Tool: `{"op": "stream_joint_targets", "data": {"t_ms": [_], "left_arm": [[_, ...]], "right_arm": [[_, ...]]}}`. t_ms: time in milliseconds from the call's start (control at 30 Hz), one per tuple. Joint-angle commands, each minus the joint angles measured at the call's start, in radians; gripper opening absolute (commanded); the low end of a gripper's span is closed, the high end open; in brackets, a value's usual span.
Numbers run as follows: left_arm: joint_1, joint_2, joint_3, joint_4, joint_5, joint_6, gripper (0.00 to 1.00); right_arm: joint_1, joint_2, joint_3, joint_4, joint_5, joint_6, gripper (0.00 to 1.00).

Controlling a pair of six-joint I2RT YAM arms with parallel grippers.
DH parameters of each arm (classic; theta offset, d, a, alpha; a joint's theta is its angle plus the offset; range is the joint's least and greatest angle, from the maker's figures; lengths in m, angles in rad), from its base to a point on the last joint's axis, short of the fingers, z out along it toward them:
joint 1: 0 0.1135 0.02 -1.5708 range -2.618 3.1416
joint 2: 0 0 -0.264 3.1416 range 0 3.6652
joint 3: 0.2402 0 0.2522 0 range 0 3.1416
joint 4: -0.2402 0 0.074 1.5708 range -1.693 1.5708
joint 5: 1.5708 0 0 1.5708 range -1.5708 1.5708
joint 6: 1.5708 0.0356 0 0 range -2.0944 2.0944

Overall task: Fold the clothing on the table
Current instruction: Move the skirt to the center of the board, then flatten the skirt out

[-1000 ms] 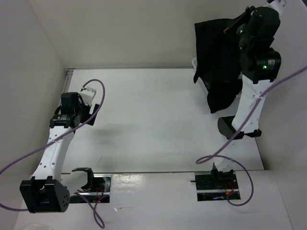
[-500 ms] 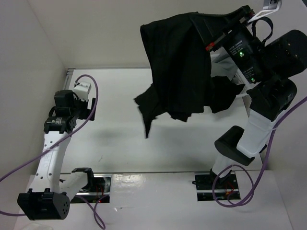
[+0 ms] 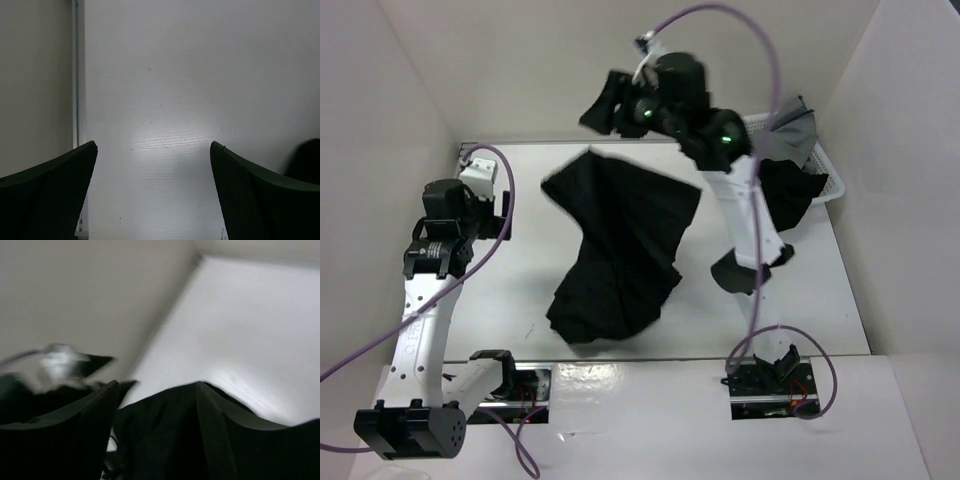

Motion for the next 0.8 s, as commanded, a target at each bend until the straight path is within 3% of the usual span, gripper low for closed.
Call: {"op": "stream_joint_targets", "data": {"t_ms": [0, 67, 100, 233, 333, 433, 467, 500, 533, 567, 600, 633, 767], "left_arm": [[0.013, 0.004, 0.053, 0.006, -0.059, 0.03, 0.99], [0.013, 0.004, 0.054, -0.003, -0.042, 0.067, 0.99], [0.013, 0.004, 0.054, -0.013, -0.027, 0.084, 0.99], [-0.045, -0.019, 0.054, -0.087, 0.111, 0.244, 0.99], [-0.181, 0.022, 0.089, -0.213, 0.179, 0.324, 0.99], [-0.377, 0.137, 0.123, -0.29, 0.151, 0.279, 0.99], [-0.425, 0.191, 0.123, -0.29, 0.13, 0.265, 0.99], [-0.503, 0.211, 0.123, -0.281, 0.13, 0.25, 0.99], [-0.536, 0.22, 0.104, -0.267, 0.14, 0.239, 0.99], [-0.566, 0.22, 0.083, -0.241, 0.183, 0.239, 0.99], [-0.624, 0.176, 0.026, -0.227, 0.201, 0.263, 0.99], [-0.648, 0.164, 0.003, -0.227, 0.218, 0.263, 0.99], [-0.75, 0.2, -0.046, -0.21, 0.185, 0.254, 0.99]], "right_arm": [[0.003, 0.076, 0.002, -0.259, 0.16, 0.01, 0.71], [0.012, 0.077, 0.002, -0.259, 0.23, -0.023, 0.93], [0.012, 0.057, 0.002, -0.25, 0.258, -0.007, 0.98], [0.023, -0.07, 0.002, -0.255, 0.398, -0.038, 0.98], [0.069, -0.243, -0.178, -0.255, 0.548, -0.027, 0.98], [0.069, -0.417, -0.57, -0.214, 0.692, 0.059, 0.98], [0.054, -0.584, -0.91, -0.146, 0.692, 0.069, 0.98], [-0.043, -0.688, -1.112, 0.073, 0.541, 0.069, 0.98], [-0.151, -0.892, -1.537, 0.215, 0.366, 0.049, 0.98], [-0.405, -0.964, -1.726, 0.338, 0.18, 0.027, 0.98], [-0.504, -0.998, -1.868, 0.445, -0.043, 0.014, 0.98], [-0.559, -1.002, -2.035, 0.459, -0.079, -0.023, 0.98], [-0.384, -0.932, -2.109, 0.546, 0.062, -0.077, 0.98]]}}
